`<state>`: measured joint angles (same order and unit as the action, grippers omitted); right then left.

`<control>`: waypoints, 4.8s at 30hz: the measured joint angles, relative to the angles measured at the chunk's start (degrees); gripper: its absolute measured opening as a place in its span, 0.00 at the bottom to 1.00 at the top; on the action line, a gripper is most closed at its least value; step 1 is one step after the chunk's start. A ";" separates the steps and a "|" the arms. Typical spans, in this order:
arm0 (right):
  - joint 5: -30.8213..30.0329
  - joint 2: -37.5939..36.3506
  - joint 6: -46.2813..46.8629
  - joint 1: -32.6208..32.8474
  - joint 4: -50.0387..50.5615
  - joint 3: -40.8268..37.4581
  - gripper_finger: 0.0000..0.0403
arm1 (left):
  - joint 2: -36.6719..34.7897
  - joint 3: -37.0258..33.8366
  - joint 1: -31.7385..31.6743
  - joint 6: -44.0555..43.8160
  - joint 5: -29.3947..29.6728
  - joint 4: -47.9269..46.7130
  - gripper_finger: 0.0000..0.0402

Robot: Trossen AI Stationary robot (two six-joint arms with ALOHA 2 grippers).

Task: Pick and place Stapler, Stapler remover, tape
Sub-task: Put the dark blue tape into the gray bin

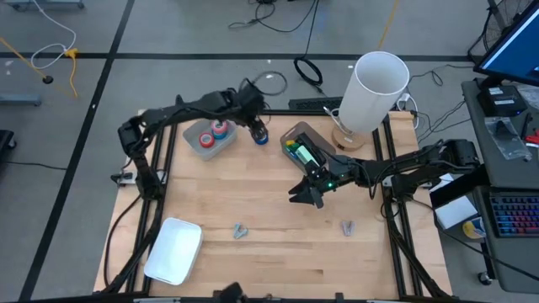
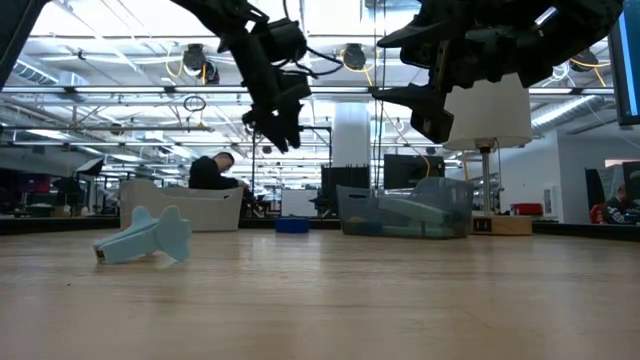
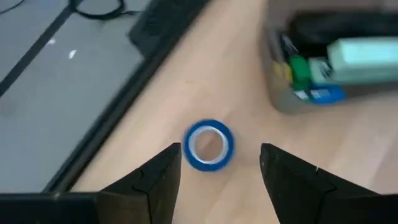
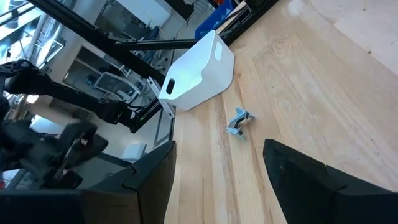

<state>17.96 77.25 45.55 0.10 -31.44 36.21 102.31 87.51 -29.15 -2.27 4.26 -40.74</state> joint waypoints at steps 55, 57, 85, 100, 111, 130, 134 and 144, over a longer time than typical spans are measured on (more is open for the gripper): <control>-0.04 0.02 -0.68 -0.02 0.02 0.02 0.59 | 19.76 -0.03 0.15 -1.41 -1.83 2.17 0.09; -0.04 0.02 -0.60 0.00 0.02 0.02 0.59 | 19.19 -0.13 -0.11 -3.83 -2.10 1.41 0.09; 0.01 0.02 -1.29 -0.02 0.03 0.02 0.59 | -31.60 -0.09 0.20 -14.94 19.78 -15.21 0.09; -0.11 0.02 -2.60 -0.02 0.04 0.02 0.59 | -30.80 -0.22 1.46 -32.59 17.65 -48.39 0.10; -1.66 0.02 -3.31 -0.02 0.04 0.02 0.59 | -26.61 -15.29 0.72 -25.95 7.97 -30.56 0.10; -1.62 0.02 -1.22 -0.02 0.04 0.02 0.59 | -13.64 -29.32 -14.41 -14.56 0.41 -12.57 0.12; -1.61 0.02 -1.22 -0.02 0.03 0.02 0.59 | -11.97 -29.32 -15.27 -14.51 0.26 -12.96 0.17; -1.60 0.02 -1.21 -0.02 0.04 0.02 0.59 | -11.64 -29.32 -15.40 -12.98 1.90 -13.17 0.31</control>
<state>16.36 77.28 44.34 0.08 -31.40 36.23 90.67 58.19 -44.56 -15.25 6.16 -53.91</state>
